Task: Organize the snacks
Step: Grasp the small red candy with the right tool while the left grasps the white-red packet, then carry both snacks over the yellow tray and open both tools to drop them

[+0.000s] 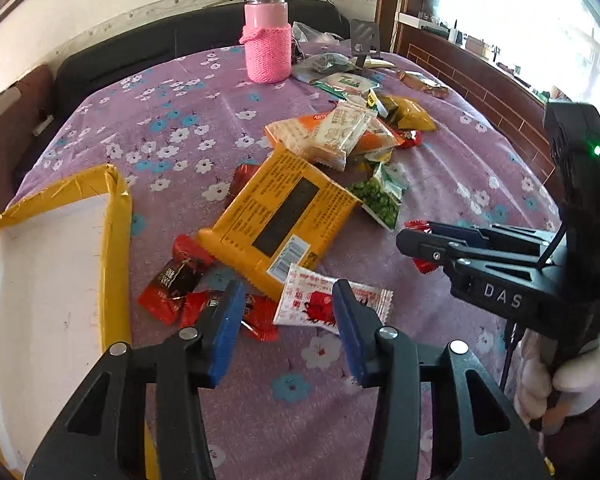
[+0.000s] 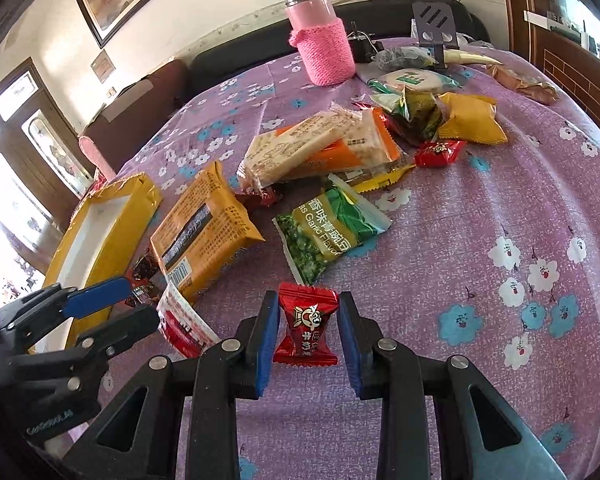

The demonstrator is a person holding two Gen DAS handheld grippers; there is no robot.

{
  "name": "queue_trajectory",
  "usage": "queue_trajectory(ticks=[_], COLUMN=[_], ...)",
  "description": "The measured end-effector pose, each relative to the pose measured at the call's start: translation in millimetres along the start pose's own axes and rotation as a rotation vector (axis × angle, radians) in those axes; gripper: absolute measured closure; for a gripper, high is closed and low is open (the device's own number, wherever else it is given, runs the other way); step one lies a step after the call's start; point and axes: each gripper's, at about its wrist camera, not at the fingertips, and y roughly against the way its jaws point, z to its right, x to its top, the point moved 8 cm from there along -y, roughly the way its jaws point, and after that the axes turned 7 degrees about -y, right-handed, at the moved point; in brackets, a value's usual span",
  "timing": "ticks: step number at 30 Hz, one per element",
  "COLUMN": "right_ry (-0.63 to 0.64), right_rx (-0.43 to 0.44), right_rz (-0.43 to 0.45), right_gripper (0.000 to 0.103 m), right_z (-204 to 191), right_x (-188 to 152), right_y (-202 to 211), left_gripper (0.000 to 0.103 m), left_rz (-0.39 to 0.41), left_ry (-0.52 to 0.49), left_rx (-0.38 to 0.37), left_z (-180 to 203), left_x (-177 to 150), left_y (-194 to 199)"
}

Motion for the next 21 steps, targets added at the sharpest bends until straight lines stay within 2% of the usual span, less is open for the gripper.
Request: queue_trajectory(ticks=[3,5,11,13,15,16,17,18,19,21], right_ry=[-0.008,-0.024,-0.072,-0.080,-0.097,-0.107,-0.113,-0.120,-0.125,-0.120], right_rx=[-0.004,-0.002,0.003,-0.002,-0.007,-0.010,-0.011,-0.011,-0.012,-0.017], right_rz=[0.001,0.008,0.031,0.041,0.059,0.068,0.071,0.072,0.069,0.065], right_gripper=[0.072,0.072,0.072,0.072,0.072,0.072,0.072,0.072,0.072,0.072], right_z=[1.0,3.8,15.2,17.4,22.1,24.7,26.8,28.4,29.5,28.6], right_x=[1.0,3.3,10.1,11.9,15.0,16.3,16.7,17.2,17.3,16.8], right_y=[-0.6,0.7,5.4,7.1,10.8,12.7,13.7,13.7,12.8,11.1], left_gripper=[0.050,0.041,0.040,0.039,0.041,0.051,0.072,0.087,0.094,0.094], left_rz=[0.004,-0.019,-0.114,-0.115,-0.086,-0.071,-0.039,-0.018,-0.014,0.013], left_ry=[-0.012,-0.036,0.044,0.058,0.071,0.081,0.099,0.126,0.146,0.163], left_rx=[-0.007,-0.017,0.012,0.042,0.041,0.026,-0.008,-0.062,-0.089,-0.093], left_z=[5.2,10.6,25.9,30.7,33.4,33.7,34.5,33.5,31.3,24.5], left_x=[6.2,12.6,0.7,3.8,12.0,16.1,12.9,13.4,12.9,17.3], left_y=[-8.0,-18.1,-41.0,-50.9,-55.4,-56.9,-52.7,-49.9,-49.8,-48.3])
